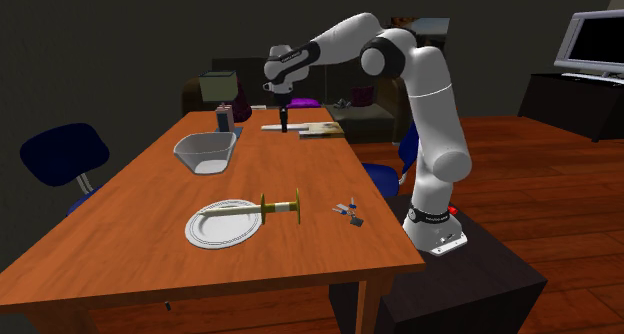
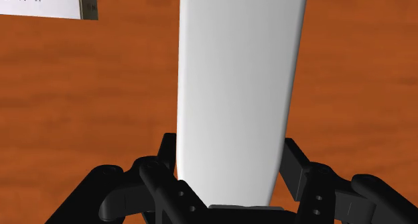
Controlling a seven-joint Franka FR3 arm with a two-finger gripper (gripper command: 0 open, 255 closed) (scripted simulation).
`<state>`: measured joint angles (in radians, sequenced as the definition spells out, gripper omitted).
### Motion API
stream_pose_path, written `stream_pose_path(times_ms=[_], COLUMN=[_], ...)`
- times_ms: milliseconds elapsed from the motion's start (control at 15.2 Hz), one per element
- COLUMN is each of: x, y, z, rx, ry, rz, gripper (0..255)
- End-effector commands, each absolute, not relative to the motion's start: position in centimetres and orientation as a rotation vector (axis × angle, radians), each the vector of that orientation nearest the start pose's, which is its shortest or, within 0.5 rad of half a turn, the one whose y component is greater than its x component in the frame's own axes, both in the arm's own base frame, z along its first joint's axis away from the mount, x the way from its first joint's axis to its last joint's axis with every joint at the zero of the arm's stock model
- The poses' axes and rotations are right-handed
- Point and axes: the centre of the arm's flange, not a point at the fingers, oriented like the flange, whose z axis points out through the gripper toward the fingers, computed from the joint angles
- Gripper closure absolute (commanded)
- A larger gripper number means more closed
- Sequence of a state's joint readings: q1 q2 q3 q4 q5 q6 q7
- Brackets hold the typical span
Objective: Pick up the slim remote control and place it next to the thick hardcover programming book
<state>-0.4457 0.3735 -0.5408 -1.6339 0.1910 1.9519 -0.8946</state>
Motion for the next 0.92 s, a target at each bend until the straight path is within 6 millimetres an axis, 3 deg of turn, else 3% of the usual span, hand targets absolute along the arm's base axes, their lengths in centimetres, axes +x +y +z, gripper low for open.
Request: stream_pose_path(times_ms=[0,198,858], x=[40.3,40.6,40.6], y=[-54.1,-58.3,-58.3], z=[42.8,42.8,37.5], rx=[-3.142,-3.142,-3.142], ry=[0.206,0.206,0.206], rz=[0.013,0.013,0.013], gripper=[255,255,255])
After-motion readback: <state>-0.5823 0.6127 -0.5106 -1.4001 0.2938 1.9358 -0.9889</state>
